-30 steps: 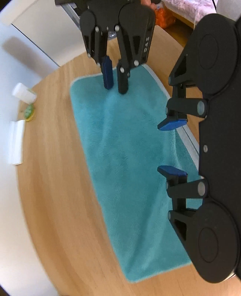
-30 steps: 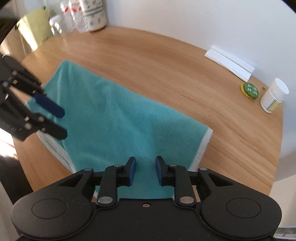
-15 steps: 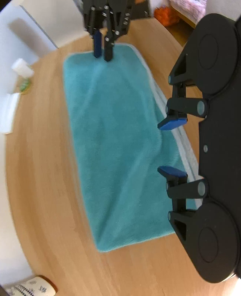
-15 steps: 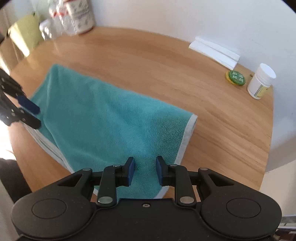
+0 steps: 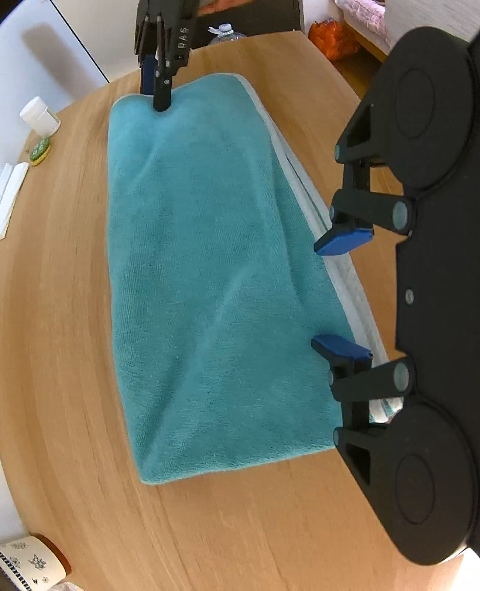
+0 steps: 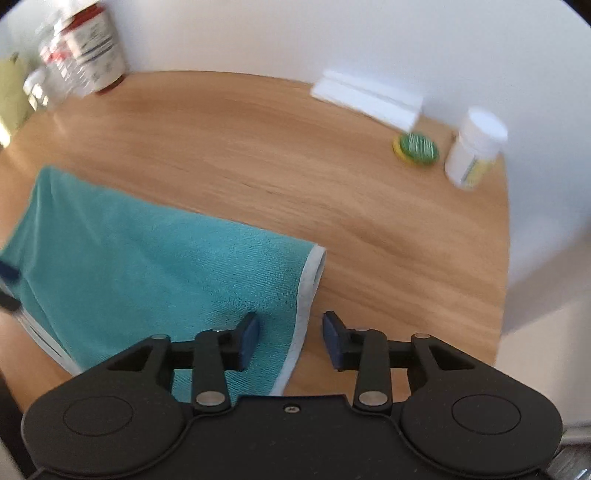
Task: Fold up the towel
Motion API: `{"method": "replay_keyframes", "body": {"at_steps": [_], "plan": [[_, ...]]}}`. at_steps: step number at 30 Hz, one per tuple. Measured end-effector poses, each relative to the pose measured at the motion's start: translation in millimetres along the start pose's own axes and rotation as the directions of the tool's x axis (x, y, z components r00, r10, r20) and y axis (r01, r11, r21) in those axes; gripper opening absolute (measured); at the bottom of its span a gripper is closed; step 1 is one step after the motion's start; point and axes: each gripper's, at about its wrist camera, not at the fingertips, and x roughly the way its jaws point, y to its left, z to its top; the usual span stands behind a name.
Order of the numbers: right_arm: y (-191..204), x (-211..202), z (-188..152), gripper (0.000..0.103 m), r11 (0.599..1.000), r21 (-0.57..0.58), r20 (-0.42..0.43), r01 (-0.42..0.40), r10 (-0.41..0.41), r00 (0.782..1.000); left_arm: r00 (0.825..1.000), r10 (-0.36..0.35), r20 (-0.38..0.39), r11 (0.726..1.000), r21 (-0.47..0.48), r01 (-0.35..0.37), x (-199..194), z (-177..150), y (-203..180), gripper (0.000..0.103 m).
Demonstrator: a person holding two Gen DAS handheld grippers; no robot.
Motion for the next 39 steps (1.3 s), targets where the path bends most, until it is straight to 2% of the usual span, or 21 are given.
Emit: {"method": "replay_keyframes", "body": {"at_steps": [3,5,7,9,12,13,15,17,18,19,20,22,27,32,37,39], "plan": [[1,-7,2,0.039,1.000,0.010,0.019,0.019,-0.019,1.000,0.999,0.045,0.016,0.999,0.010,-0.045,-12,3,-7,0.051],[4,-15,3,0.039,0.999,0.021,0.040,0.031,-0.031,0.999,0.997,0.066,0.049,0.998,0.006,-0.067,-19,8,-13,0.060],[9,-33,3,0.040,0.997,0.053,0.090,0.064,-0.068,0.994,0.994,0.077,0.080,0.997,-0.017,-0.076,-30,11,-16,0.077],[13,-47,0,0.043,0.990,0.119,0.129,0.069,-0.084,0.988,0.989,0.082,0.122,0.996,-0.034,-0.078,-48,10,-19,0.086],[24,-71,-4,0.046,0.961,0.270,0.196,0.054,-0.110,0.974,0.983,0.049,0.179,0.999,-0.017,-0.046,-70,7,-31,0.090],[30,-79,-4,0.047,0.950,0.307,0.209,0.060,-0.129,0.969,0.979,0.053,0.199,0.999,-0.015,-0.051,-75,6,-35,0.098],[43,-95,-2,0.047,0.933,0.349,0.212,0.083,-0.165,0.963,0.969,0.040,0.244,0.999,0.001,-0.041,-88,3,-43,0.102],[63,-117,0,0.051,0.910,0.395,0.225,0.129,-0.232,0.946,0.960,0.032,0.278,0.999,-0.001,-0.034,-97,-1,-45,0.102],[67,-122,1,0.054,0.906,0.403,0.238,0.129,-0.240,0.941,0.957,0.032,0.290,0.999,-0.011,-0.030,-101,-5,-44,0.102],[78,-132,1,0.064,0.903,0.411,0.256,0.128,-0.248,0.934,0.956,0.029,0.292,1.000,-0.020,-0.024,-104,-9,-44,0.102],[86,-139,1,0.070,0.902,0.412,0.264,0.130,-0.255,0.930,0.956,0.021,0.294,1.000,-0.028,-0.013,-107,-13,-43,0.102],[98,-146,0,0.074,0.899,0.419,0.263,0.129,-0.256,0.930,0.955,0.012,0.297,0.999,-0.039,-0.001,-113,-19,-39,0.102],[130,-158,-3,0.074,0.870,0.478,0.228,0.119,-0.254,0.940,0.954,0.047,0.295,0.999,-0.037,-0.037,-123,-30,-26,0.102],[157,-157,-4,0.075,0.871,0.475,0.199,0.124,-0.243,0.949,0.963,-0.027,0.267,0.997,-0.069,0.047,-126,-37,-9,0.102],[172,-154,-7,0.075,0.858,0.497,0.169,0.128,-0.241,0.956,0.972,-0.065,0.225,0.993,-0.080,0.085,-122,-44,1,0.102],[178,-156,-7,0.075,0.859,0.493,0.166,0.137,-0.248,0.955,0.971,-0.053,0.235,0.995,-0.075,0.072,-124,-48,2,0.102]]}}
